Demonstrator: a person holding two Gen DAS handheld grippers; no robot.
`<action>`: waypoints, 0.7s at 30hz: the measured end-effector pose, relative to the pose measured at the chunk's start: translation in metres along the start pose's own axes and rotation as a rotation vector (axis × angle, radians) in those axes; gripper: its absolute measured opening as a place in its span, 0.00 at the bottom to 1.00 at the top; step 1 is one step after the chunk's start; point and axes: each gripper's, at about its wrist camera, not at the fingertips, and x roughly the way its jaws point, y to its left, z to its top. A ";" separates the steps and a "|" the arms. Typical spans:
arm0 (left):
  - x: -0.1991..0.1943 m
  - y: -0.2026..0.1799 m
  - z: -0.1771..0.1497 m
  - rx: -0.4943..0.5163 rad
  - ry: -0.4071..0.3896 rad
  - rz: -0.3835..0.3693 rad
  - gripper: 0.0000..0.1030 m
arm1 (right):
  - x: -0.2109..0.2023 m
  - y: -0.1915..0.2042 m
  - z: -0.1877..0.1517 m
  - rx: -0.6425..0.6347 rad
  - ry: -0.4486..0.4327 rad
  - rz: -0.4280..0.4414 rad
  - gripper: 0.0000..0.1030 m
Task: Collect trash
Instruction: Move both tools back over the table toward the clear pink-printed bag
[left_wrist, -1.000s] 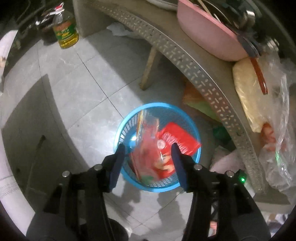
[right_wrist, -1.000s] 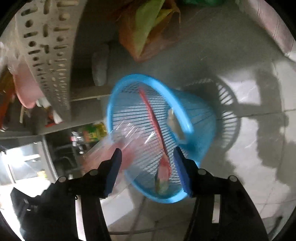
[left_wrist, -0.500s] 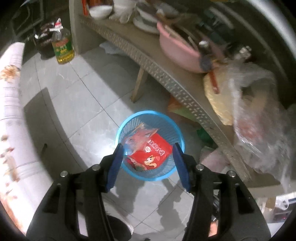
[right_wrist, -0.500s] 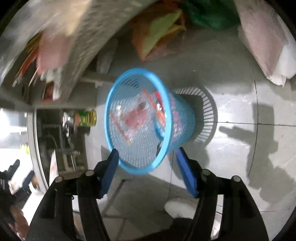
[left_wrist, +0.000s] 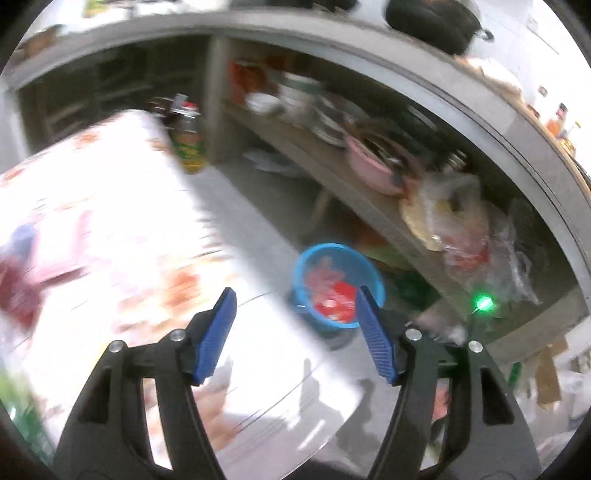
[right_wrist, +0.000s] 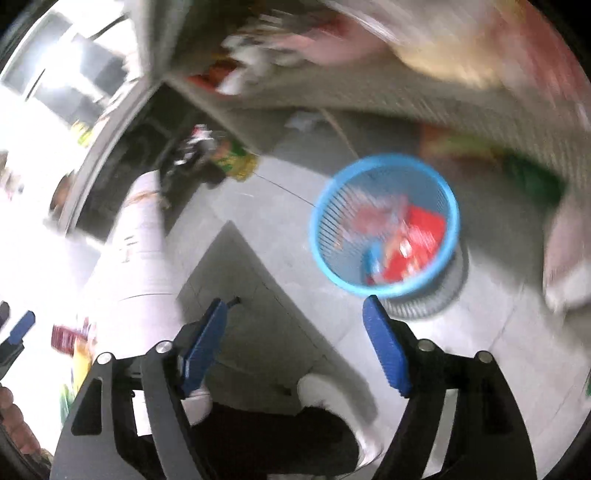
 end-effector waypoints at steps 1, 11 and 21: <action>-0.019 0.015 -0.012 -0.019 -0.027 0.042 0.61 | -0.005 0.016 0.004 -0.051 -0.006 0.016 0.73; -0.095 0.082 -0.074 -0.128 -0.141 0.241 0.62 | -0.027 0.161 0.014 -0.460 -0.014 0.187 0.80; -0.075 0.092 -0.111 -0.211 -0.097 0.156 0.62 | 0.016 0.300 0.006 -0.839 0.071 0.276 0.88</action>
